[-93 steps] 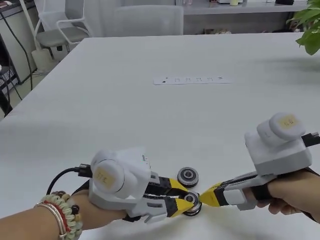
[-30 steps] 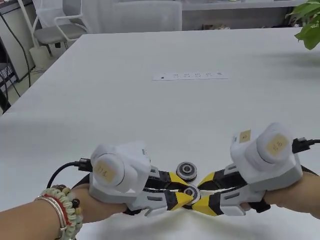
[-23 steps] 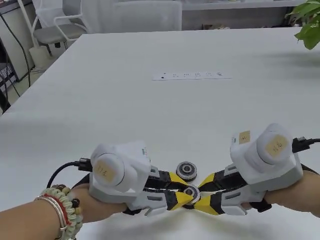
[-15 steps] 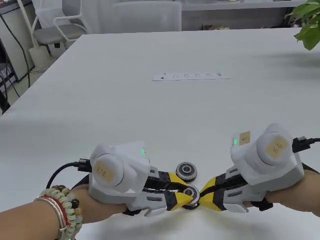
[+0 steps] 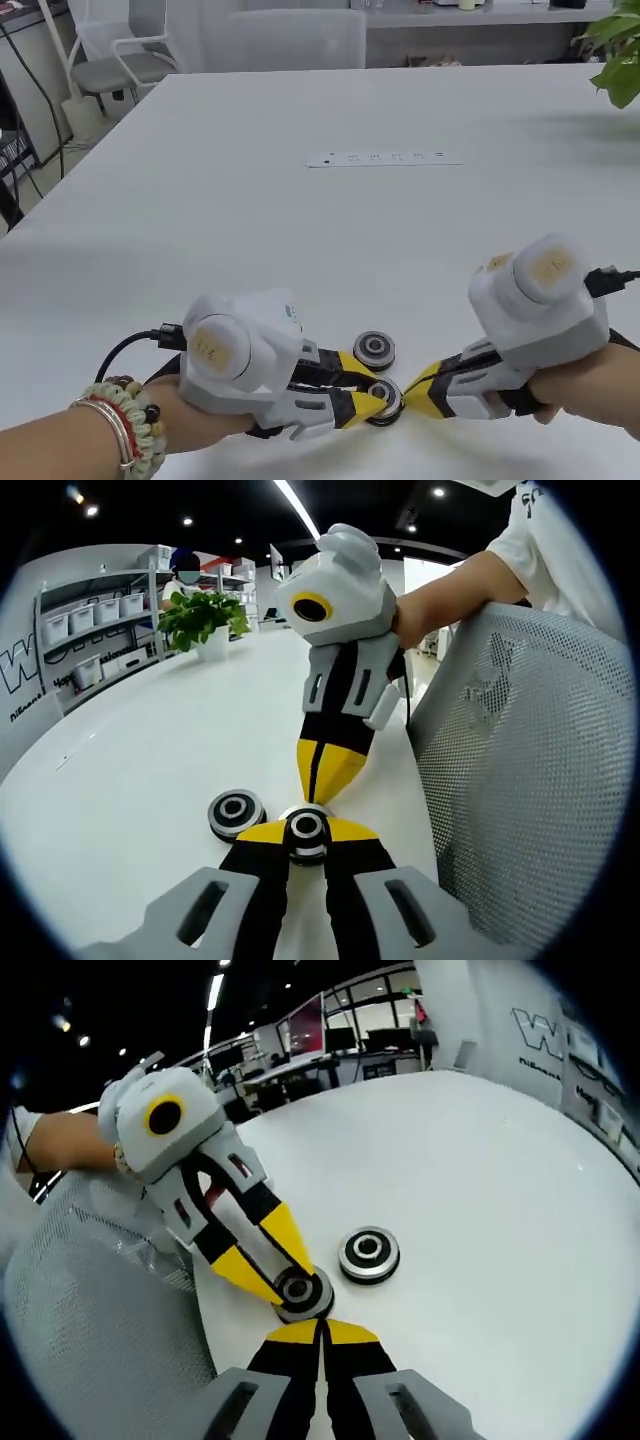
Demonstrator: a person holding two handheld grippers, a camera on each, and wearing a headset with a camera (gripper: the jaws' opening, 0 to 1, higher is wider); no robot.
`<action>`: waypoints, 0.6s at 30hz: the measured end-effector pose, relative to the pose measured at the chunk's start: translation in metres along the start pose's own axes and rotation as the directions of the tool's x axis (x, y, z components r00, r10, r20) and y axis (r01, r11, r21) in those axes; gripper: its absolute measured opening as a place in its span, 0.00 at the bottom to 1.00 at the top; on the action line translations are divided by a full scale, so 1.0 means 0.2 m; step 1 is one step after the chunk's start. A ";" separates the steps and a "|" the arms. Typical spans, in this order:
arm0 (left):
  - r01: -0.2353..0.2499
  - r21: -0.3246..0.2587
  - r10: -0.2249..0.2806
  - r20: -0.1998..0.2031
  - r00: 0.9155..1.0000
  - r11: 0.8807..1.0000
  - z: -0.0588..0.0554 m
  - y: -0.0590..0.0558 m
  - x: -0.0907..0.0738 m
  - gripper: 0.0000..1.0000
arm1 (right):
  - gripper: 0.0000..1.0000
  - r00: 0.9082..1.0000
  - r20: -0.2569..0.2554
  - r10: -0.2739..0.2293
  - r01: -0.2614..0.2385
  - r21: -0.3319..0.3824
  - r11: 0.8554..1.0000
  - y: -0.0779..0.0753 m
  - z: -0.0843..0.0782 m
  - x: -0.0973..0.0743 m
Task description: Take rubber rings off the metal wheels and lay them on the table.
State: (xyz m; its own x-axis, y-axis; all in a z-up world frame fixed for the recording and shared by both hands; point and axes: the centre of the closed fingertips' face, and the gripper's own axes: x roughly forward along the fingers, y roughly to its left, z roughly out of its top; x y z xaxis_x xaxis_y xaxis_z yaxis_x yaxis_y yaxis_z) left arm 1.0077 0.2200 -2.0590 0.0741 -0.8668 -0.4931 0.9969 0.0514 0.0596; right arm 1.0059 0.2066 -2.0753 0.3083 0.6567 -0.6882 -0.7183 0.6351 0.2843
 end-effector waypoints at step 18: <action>0.000 0.003 0.000 0.001 1.000 1.000 0.00 0.00 0.00 0.08 | 0.00 0.996 0.073 0.049 -0.059 0.142 0.988 0.04 0.06 -0.01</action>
State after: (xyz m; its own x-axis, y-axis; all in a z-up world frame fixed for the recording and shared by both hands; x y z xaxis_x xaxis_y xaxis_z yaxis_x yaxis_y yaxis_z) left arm 1.0085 0.2202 -2.0589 0.0745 -0.8672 -0.4924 0.9968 0.0503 0.0621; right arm 1.0062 0.2152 -2.0629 0.3175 0.7151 -0.6228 -0.6394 0.6464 0.4163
